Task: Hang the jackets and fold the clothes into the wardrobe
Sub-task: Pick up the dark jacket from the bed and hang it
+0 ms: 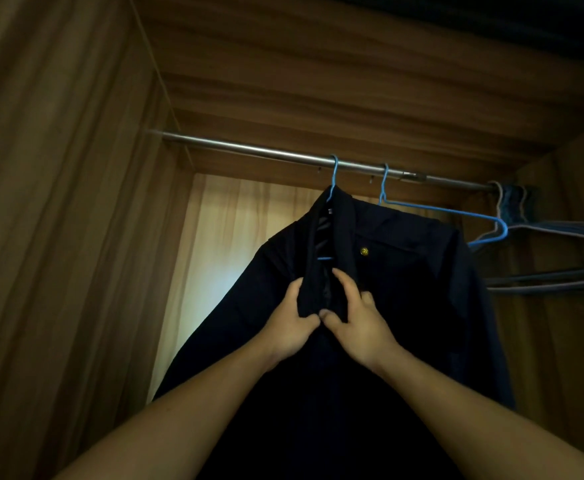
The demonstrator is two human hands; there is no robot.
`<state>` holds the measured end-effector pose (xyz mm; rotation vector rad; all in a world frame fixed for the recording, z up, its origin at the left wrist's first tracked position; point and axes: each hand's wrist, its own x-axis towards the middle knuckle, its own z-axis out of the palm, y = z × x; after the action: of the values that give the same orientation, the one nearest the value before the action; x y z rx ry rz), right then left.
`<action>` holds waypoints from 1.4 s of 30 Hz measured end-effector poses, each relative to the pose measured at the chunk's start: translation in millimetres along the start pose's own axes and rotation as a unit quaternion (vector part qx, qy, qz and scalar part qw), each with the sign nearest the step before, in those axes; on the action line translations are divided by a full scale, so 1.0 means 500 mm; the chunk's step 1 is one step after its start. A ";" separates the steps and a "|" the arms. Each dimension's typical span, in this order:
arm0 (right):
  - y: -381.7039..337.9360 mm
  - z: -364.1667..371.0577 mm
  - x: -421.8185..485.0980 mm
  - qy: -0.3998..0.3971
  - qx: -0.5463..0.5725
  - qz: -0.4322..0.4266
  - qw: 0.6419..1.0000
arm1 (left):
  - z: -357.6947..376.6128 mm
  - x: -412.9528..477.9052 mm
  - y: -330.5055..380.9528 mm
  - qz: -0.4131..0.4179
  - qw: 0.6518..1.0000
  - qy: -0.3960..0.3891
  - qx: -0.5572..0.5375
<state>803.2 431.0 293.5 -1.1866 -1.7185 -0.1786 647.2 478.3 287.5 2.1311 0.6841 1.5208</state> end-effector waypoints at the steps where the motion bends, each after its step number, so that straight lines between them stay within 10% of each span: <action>1: 0.010 0.003 -0.024 -0.004 -0.039 0.001 0.999 | 0.006 -0.015 -0.003 -0.006 1.000 -0.001 0.005; 8: 0.077 0.014 -0.173 -0.192 -0.152 0.037 0.969 | 0.033 -0.161 -0.069 -0.044 0.955 -0.069 0.286; 15: 0.090 0.005 -0.305 -0.409 -0.144 0.209 0.877 | 0.032 -0.310 -0.114 -0.266 0.885 -0.249 0.291; 28: -0.028 -0.013 -0.514 -0.432 -0.119 0.013 0.894 | -0.037 -0.631 0.067 -0.360 0.813 -0.223 0.399; 42: -0.234 0.199 -0.934 -0.626 -0.002 -0.141 0.767 | -0.088 -1.283 0.228 -0.555 0.726 -0.108 0.391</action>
<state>659.3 139.9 -75.3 -1.0654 -3.0545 0.5870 444.8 -4.1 -103.1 1.5899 2.2440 0.2767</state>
